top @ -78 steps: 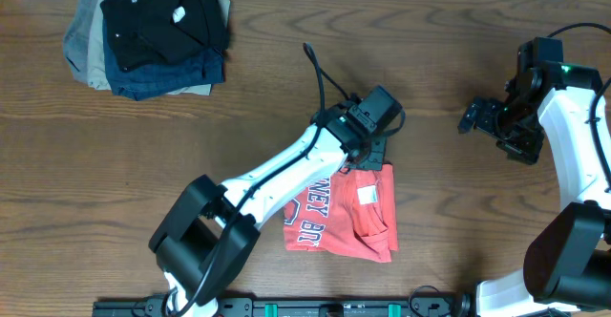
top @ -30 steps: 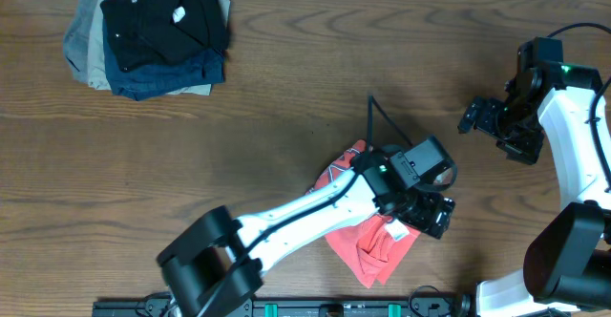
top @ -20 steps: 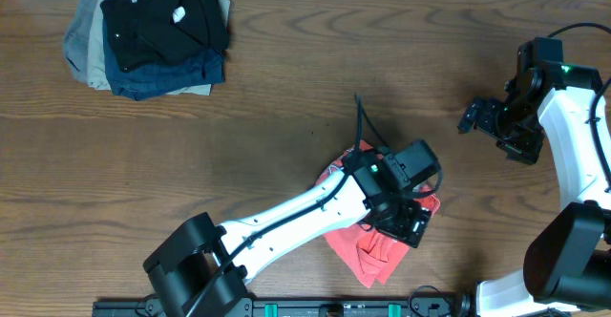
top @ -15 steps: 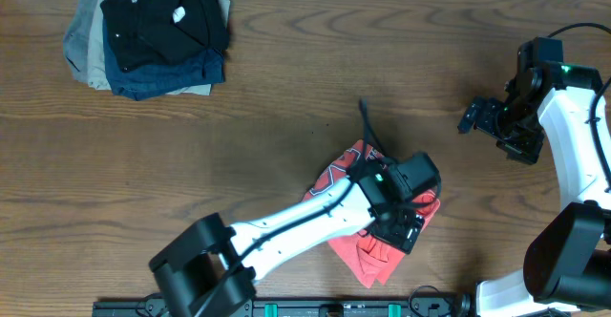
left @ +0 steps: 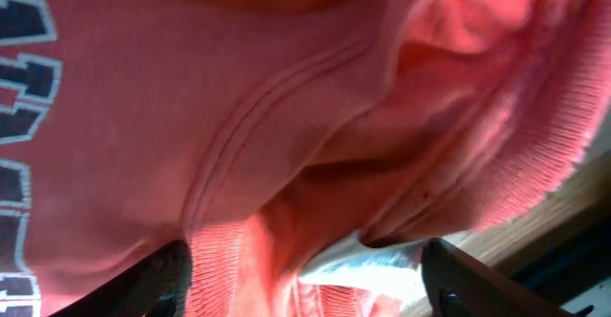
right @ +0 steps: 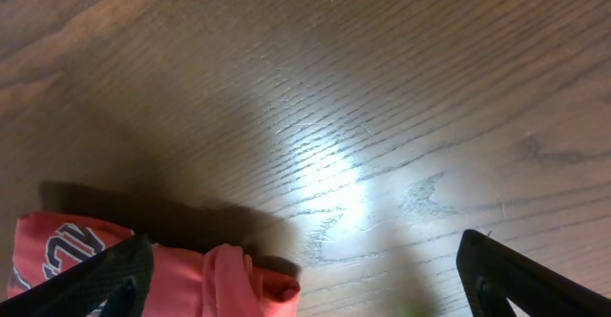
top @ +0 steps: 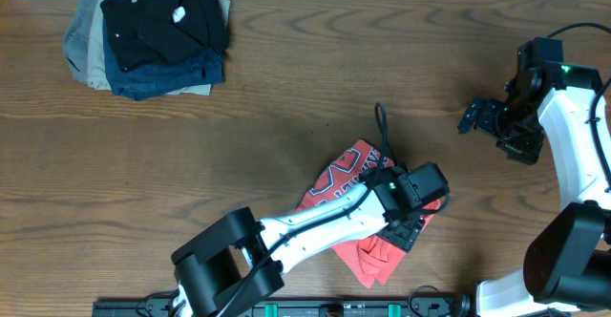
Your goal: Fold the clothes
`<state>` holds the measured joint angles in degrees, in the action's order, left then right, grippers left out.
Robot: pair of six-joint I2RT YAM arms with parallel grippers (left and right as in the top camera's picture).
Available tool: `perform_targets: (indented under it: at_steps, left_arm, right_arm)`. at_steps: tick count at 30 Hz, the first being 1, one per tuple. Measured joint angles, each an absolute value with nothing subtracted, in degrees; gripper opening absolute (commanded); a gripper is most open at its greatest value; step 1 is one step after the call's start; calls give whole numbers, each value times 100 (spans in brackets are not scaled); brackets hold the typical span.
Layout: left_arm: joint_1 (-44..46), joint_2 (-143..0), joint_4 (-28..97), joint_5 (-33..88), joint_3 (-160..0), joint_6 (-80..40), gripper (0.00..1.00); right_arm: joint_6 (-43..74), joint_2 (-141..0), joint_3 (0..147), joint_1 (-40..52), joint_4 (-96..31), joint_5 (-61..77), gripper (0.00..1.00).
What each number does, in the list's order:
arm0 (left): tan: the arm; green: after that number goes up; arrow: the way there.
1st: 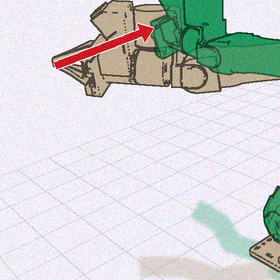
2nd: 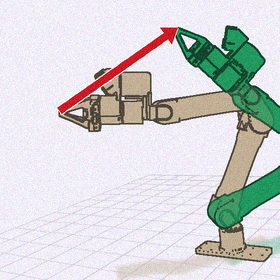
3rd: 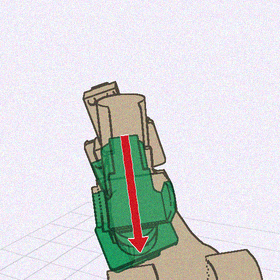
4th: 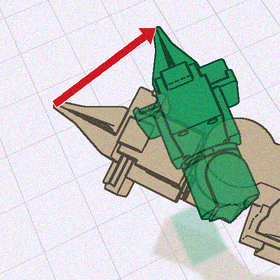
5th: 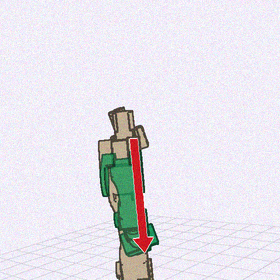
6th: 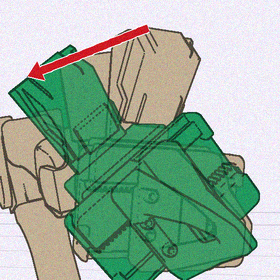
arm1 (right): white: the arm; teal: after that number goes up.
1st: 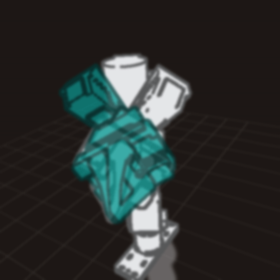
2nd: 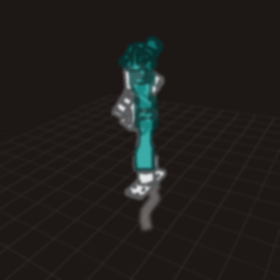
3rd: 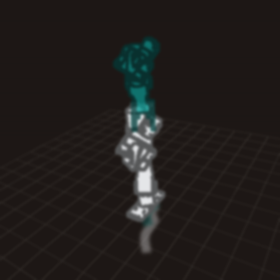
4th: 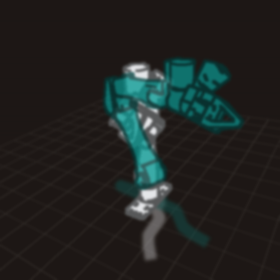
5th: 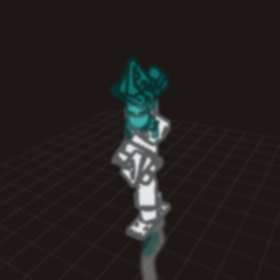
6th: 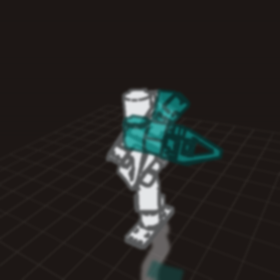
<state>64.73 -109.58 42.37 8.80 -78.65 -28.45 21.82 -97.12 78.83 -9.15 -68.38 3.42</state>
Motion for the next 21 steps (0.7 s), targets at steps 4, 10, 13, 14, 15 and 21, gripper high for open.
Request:
perform_targets:
  at_steps: [4, 10, 13, 14, 15, 21]
  left_arm:
    - [6622, -10958, 4191, 860, -7865, -2840, 67]
    - [6781, -10958, 4066, 862, -7863, -2845, 53]
    - [6783, -10958, 4047, 858, -7865, -2838, 46]
    - [6783, -10958, 4047, 856, -7865, -2849, 44]
    - [6781, -10958, 4047, 856, -7865, -2840, 42]
    - [6783, -10958, 4045, 856, -7865, -2853, 11]
  right_arm:
    - [2180, -9712, 7883, -915, -6838, 342, 99]
    - [2180, -9712, 7883, -915, -6838, 342, 99]
    - [2182, -9712, 7883, -915, -6838, 342, 99]
    - [2182, -9712, 7883, -915, -6838, 342, 99]
    - [2180, -9712, 7883, -915, -6838, 342, 99]
    - [2180, -9712, 7883, -915, -6838, 342, 99]
